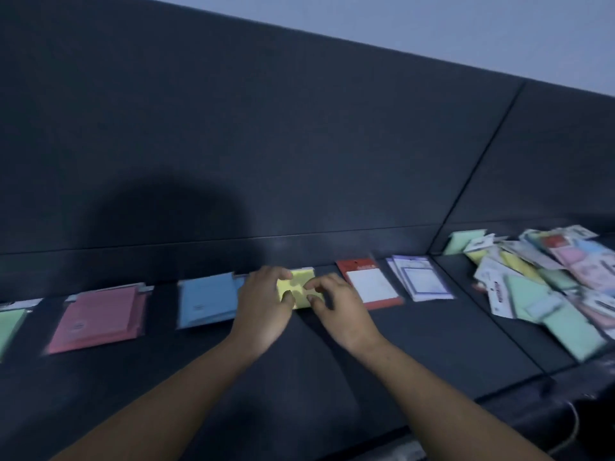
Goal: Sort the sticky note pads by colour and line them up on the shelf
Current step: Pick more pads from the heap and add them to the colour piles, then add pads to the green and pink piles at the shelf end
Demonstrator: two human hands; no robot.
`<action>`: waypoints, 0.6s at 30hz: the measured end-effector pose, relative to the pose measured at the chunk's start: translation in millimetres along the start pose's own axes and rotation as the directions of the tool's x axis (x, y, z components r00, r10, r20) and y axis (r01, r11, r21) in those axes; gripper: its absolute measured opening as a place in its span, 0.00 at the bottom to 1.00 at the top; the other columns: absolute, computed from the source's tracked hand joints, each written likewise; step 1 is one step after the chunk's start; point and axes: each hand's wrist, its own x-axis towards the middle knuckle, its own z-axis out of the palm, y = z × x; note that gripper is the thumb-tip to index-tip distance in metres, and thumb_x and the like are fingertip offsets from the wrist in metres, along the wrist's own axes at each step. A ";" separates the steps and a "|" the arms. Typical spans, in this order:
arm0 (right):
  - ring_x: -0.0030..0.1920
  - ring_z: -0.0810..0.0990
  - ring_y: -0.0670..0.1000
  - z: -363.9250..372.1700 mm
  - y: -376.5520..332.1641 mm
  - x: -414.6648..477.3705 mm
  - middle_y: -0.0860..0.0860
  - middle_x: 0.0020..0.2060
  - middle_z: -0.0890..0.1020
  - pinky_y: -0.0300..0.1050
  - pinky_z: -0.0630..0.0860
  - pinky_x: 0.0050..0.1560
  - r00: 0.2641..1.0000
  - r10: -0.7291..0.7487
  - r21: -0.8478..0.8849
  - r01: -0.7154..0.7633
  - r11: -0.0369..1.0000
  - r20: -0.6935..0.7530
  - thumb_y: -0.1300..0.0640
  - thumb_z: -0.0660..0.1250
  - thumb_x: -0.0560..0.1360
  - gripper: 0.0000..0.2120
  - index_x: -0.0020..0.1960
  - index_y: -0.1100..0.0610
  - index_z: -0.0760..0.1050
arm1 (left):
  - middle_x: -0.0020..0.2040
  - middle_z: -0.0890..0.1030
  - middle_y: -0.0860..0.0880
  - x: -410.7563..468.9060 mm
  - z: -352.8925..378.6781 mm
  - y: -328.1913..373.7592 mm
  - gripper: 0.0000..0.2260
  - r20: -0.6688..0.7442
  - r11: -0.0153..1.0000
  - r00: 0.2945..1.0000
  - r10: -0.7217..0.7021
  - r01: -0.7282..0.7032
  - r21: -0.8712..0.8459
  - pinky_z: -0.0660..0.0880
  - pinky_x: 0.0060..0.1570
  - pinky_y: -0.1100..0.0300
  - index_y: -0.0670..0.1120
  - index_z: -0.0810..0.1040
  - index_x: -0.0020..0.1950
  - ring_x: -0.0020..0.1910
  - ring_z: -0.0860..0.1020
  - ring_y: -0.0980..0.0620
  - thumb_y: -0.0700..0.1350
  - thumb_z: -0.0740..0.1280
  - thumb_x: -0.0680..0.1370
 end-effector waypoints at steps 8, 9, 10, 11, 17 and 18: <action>0.51 0.77 0.51 -116.8 88.5 -69.8 0.54 0.51 0.79 0.40 0.72 0.54 0.942 0.246 -0.086 -0.271 0.959 -0.231 0.67 0.62 0.75 0.10 0.52 0.60 0.78 | 0.44 0.79 0.54 -14.4 107.4 81.9 0.07 0.390 0.993 0.915 0.108 -0.078 -0.092 0.72 0.59 0.54 0.46 0.78 0.49 0.53 0.77 0.51 0.38 0.65 0.74; 0.51 0.78 0.52 -131.6 100.6 -80.7 0.54 0.51 0.79 0.40 0.72 0.54 0.931 0.264 -0.098 -0.296 0.950 -0.251 0.67 0.62 0.75 0.10 0.52 0.60 0.78 | 0.44 0.79 0.54 -16.8 122.3 93.7 0.07 0.414 0.993 0.903 0.115 -0.087 -0.084 0.72 0.59 0.55 0.46 0.78 0.50 0.53 0.77 0.51 0.38 0.65 0.74; 0.51 0.78 0.52 -146.3 112.8 -91.4 0.54 0.51 0.79 0.39 0.71 0.53 0.922 0.282 -0.110 -0.319 0.941 -0.265 0.66 0.62 0.75 0.09 0.52 0.60 0.78 | 0.45 0.79 0.54 -19.5 137.4 106.2 0.07 0.435 0.992 0.893 0.119 -0.093 -0.081 0.72 0.59 0.56 0.46 0.78 0.51 0.53 0.77 0.52 0.39 0.65 0.75; 0.51 0.78 0.52 -161.4 125.4 -102.6 0.54 0.51 0.78 0.39 0.71 0.52 0.913 0.302 -0.119 -0.344 0.932 -0.276 0.66 0.62 0.75 0.09 0.53 0.59 0.78 | 0.46 0.79 0.54 -22.5 153.3 119.7 0.07 0.454 0.992 0.882 0.123 -0.099 -0.078 0.72 0.59 0.57 0.46 0.78 0.52 0.53 0.77 0.52 0.40 0.65 0.75; 0.50 0.77 0.48 -251.2 197.8 -166.5 0.53 0.53 0.79 0.31 0.67 0.48 0.857 0.371 -0.130 -0.439 0.889 -0.359 0.64 0.63 0.76 0.10 0.55 0.59 0.78 | 0.50 0.80 0.53 -41.1 249.2 203.7 0.08 0.528 0.979 0.827 0.194 -0.197 -0.051 0.70 0.54 0.62 0.48 0.77 0.54 0.53 0.73 0.55 0.44 0.64 0.76; 0.50 0.76 0.48 -264.7 208.6 -175.0 0.52 0.53 0.79 0.31 0.67 0.48 0.850 0.378 -0.130 -0.449 0.884 -0.367 0.64 0.63 0.76 0.10 0.56 0.59 0.78 | 0.50 0.80 0.54 -43.0 263.0 215.5 0.08 0.534 0.978 0.823 0.197 -0.203 -0.048 0.69 0.53 0.63 0.49 0.77 0.54 0.53 0.72 0.55 0.45 0.64 0.76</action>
